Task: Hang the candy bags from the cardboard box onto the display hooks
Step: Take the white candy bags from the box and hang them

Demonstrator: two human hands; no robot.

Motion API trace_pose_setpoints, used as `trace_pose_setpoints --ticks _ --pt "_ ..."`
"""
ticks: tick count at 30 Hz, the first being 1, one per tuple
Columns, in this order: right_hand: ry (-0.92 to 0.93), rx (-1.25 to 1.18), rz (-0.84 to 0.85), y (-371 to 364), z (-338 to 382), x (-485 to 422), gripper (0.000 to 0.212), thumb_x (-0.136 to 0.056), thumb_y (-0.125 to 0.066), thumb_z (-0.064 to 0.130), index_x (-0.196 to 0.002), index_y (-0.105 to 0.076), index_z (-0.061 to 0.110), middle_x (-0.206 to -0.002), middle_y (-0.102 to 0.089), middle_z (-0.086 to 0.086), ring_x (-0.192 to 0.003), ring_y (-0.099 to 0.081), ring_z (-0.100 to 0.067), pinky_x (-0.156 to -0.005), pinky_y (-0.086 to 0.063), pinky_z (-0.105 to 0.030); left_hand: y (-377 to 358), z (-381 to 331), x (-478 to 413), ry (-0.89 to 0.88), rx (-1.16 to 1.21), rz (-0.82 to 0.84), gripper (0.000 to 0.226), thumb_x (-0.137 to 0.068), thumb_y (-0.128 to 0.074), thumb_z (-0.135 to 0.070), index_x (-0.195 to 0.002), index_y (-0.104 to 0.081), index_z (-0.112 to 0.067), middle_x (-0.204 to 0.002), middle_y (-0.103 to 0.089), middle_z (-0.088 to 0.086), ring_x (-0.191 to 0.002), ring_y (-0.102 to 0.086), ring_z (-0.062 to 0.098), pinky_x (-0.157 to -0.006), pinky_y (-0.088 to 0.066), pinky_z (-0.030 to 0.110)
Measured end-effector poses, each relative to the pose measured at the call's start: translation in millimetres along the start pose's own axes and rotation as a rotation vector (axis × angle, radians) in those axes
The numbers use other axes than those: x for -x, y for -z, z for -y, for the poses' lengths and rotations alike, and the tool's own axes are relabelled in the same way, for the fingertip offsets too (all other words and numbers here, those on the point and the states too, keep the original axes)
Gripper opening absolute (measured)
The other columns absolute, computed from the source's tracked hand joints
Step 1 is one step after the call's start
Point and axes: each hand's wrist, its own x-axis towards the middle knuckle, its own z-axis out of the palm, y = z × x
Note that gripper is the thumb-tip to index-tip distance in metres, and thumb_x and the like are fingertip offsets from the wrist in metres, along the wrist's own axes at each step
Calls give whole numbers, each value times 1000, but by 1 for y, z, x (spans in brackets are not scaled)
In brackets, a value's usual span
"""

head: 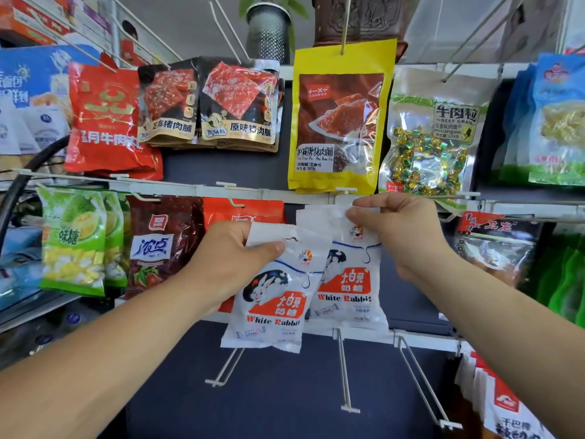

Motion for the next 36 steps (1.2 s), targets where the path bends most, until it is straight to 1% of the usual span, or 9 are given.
trace_pose_setpoints --ticks 4,8,13,19,22,25,27,31,36 --pt "64 58 -27 0 -2 -6 12 -79 -87 8 -81 -76 14 -54 -67 13 -52 -65 -10 -58 -57 -29 -10 -7 -7 -23 15 9 16 -91 -74 -15 -105 -80 -21 -94 -81 -12 -85 -76 2 -67 -58 12" --pt "64 53 -54 0 -9 -6 14 -79 -88 10 -75 -76 17 -79 -79 -4 -73 -75 -28 -73 -65 -43 -17 -6 -6 -15 44 25 14 -91 -75 -13 -102 -80 -20 -90 -81 -10 -83 -77 5 -66 -59 14" --pt "83 -19 -71 0 -10 -12 16 -82 -85 5 -75 -74 14 -71 -76 0 -62 -70 -16 -63 -61 -30 -18 -2 -4 0 49 22 14 -92 -75 -17 -104 -80 -19 -94 -81 -10 -88 -77 7 -77 -62 24" --pt "113 279 -84 -1 -24 -25 16 -83 -85 15 -74 -72 20 -75 -71 -1 -64 -64 -14 -64 -54 -31 -17 -4 -8 -27 12 14 14 -92 -74 -21 -105 -80 -23 -94 -80 -15 -86 -76 1 -70 -59 14" --pt "140 555 -75 5 -24 -35 19 -82 -84 33 -74 -69 24 -76 -70 7 -71 -67 -19 -68 -57 -41 -21 -8 -12 -10 17 32 14 -92 -74 -23 -105 -80 -22 -94 -81 -12 -86 -77 4 -77 -62 23" --pt "293 735 -138 6 -19 -35 21 -84 -81 38 -81 -65 25 -87 -64 3 -80 -62 -19 -68 -50 -36 -29 -14 -22 -15 26 43 15 -91 -76 -22 -105 -80 -20 -97 -81 -10 -89 -77 7 -80 -61 27" --pt "388 596 -149 7 -16 -27 29 -91 -75 40 -81 -66 14 -83 -63 -3 -72 -56 -15 -65 -46 -35 -36 -17 -31 -7 54 35 16 -90 -77 -20 -105 -80 -17 -96 -81 -6 -89 -78 11 -81 -62 31" --pt "60 34 70 8 -2 -2 65 -97 -57 56 -87 -72 -6 -73 -75 -13 -62 -67 -19 -60 -57 -37 -51 -21 -45 3 135 -7 7 -90 -77 -17 -95 -81 -18 -91 -82 -3 -82 -79 14 -70 -63 26" --pt "35 65 151 9 -10 -8 9 -84 -84 16 -82 -77 11 -76 -79 -7 -65 -75 -21 -64 -61 -37 -69 -15 -57 14 81 -48 13 -88 -80 -19 -100 -81 -17 -92 -81 -2 -82 -78 14 -73 -64 29"
